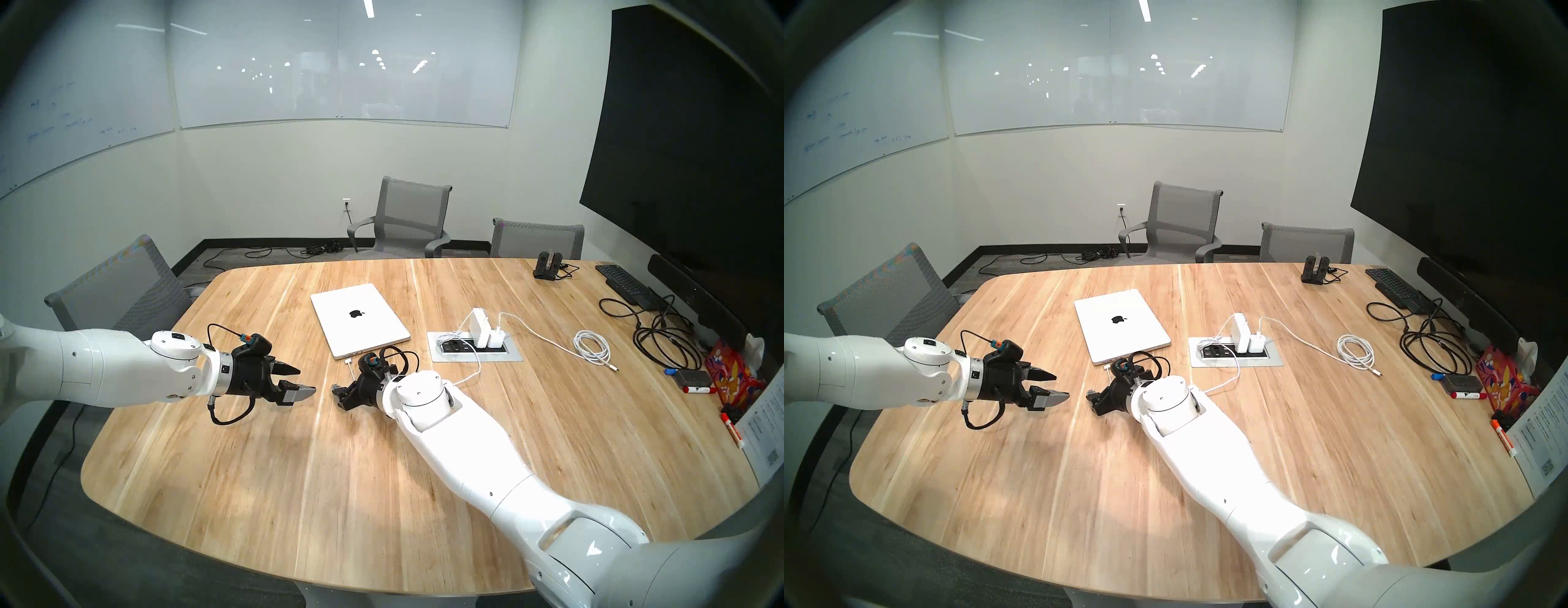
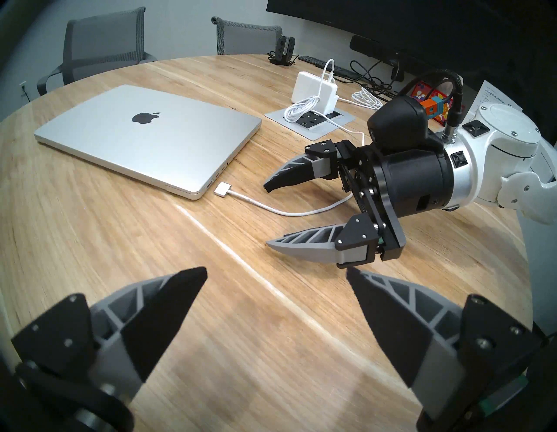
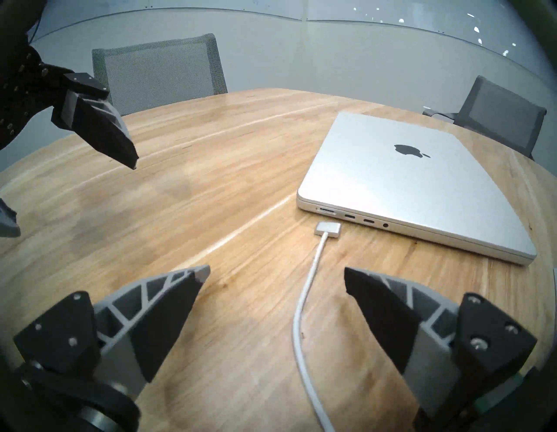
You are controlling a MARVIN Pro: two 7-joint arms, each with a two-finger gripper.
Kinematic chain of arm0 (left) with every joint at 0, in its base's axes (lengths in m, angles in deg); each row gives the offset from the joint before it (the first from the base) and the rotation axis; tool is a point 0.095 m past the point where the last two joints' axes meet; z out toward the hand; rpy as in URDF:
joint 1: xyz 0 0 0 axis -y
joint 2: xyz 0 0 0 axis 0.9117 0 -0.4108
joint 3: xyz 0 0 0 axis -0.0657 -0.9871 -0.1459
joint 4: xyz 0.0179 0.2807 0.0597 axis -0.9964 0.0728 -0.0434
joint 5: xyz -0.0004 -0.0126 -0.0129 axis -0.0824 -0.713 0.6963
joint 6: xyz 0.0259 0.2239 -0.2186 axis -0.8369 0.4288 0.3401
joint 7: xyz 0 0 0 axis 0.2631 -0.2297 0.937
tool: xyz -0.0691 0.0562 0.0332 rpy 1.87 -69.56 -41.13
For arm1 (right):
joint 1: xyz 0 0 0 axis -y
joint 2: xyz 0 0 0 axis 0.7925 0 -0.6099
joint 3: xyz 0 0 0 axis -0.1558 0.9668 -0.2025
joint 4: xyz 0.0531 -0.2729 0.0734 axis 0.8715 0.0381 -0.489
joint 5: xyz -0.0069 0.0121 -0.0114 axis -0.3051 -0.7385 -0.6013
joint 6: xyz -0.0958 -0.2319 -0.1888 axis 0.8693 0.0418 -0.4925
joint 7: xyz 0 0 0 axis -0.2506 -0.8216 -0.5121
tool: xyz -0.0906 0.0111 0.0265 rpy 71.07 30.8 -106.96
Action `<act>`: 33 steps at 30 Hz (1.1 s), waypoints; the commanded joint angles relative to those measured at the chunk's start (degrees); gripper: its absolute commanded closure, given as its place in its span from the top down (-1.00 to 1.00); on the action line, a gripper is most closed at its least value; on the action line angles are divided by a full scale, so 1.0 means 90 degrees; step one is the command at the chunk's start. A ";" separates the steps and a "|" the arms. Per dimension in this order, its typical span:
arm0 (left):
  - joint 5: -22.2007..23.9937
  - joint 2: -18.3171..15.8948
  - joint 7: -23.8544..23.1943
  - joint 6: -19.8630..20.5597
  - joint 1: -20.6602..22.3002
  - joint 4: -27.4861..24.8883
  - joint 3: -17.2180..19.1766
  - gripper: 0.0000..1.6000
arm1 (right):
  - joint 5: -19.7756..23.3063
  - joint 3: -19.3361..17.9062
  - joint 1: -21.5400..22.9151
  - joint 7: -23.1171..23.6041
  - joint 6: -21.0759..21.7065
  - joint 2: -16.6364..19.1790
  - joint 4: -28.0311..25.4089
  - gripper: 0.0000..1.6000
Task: Plug the charging cable into the port of a MacBook
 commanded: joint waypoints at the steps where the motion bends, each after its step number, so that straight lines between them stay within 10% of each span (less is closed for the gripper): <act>1: 0.0006 0.0013 0.0017 -0.0018 0.0116 0.0013 0.0087 1.00 | 0.0051 -0.0083 0.0010 -0.0250 0.0098 -0.0258 -0.0137 1.00; 10: 0.0006 0.0013 0.0017 -0.0017 0.0117 0.0012 0.0087 1.00 | 0.0023 -0.0106 -0.0024 -0.0374 0.0211 -0.0308 -0.0128 1.00; 16: 0.0006 0.0013 0.0017 -0.0018 0.0117 0.0012 0.0086 1.00 | 0.0029 -0.0107 -0.0035 -0.0396 0.0282 -0.0304 -0.0184 0.36; 33: 0.0006 0.0013 0.0018 -0.0017 0.0118 0.0011 0.0086 1.00 | 0.0073 -0.0097 -0.0094 -0.0331 0.0353 -0.0199 -0.0262 -0.04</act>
